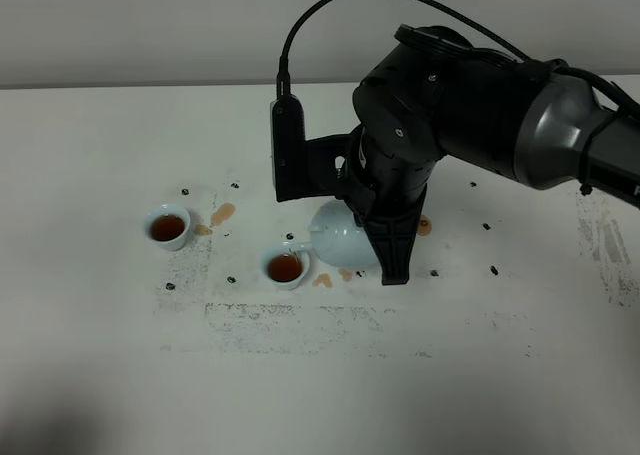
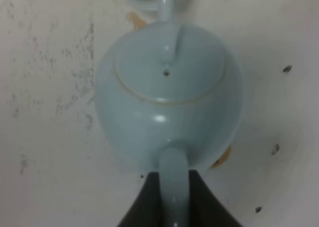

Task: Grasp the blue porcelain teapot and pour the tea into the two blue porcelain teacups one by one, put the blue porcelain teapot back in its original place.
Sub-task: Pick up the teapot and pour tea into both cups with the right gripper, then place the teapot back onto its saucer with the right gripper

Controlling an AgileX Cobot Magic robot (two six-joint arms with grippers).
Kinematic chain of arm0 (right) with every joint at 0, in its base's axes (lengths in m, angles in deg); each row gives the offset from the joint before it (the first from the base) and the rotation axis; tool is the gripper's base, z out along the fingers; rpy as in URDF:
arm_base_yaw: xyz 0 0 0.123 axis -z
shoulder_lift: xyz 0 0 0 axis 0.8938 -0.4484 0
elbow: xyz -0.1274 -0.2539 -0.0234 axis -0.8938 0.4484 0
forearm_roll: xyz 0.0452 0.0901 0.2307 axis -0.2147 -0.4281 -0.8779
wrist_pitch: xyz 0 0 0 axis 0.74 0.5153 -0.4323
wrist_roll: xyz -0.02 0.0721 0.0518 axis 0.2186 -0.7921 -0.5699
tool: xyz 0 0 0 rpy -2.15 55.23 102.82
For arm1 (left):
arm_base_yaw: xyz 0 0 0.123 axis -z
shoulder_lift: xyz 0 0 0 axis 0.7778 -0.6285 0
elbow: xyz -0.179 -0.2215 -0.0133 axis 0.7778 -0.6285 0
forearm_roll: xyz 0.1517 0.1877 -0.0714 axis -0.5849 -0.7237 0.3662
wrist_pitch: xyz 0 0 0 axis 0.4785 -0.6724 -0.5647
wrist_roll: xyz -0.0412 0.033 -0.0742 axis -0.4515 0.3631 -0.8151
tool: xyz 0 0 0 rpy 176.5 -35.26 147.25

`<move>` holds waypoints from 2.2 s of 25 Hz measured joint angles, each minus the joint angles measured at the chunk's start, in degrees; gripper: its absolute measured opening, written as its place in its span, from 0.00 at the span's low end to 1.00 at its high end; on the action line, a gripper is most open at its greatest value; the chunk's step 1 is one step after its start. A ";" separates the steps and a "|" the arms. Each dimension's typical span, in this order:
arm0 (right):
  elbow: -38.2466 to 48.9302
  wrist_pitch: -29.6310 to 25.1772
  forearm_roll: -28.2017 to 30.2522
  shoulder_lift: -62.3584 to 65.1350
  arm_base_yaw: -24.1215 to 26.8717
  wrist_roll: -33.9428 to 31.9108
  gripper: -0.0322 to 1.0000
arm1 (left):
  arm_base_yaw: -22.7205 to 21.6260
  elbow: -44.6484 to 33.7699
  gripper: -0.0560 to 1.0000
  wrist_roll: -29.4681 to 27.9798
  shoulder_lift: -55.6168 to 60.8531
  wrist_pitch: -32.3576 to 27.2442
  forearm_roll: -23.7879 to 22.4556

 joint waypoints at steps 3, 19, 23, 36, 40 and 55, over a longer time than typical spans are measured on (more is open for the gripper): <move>0.00 -0.06 0.29 0.00 -0.27 -0.06 0.07 | 0.00 0.00 0.74 0.00 0.00 0.00 0.00; 0.00 0.05 -0.11 0.00 -0.27 -1.26 0.07 | 0.00 0.00 0.74 0.00 0.00 0.00 0.00; 0.00 0.16 -0.69 0.00 -0.27 -1.26 0.07 | 0.00 0.00 0.74 0.00 0.00 0.00 0.00; 0.00 1.37 -3.66 0.00 -0.17 -1.75 0.07 | 0.00 0.00 0.74 0.00 0.00 0.00 0.00; 0.00 3.56 -8.45 0.00 1.20 -1.91 0.07 | 0.00 0.00 0.74 0.00 0.00 0.00 0.00; 2.52 7.29 -35.03 4.72 15.68 7.82 0.07 | 0.00 0.00 0.74 0.00 0.00 0.00 0.00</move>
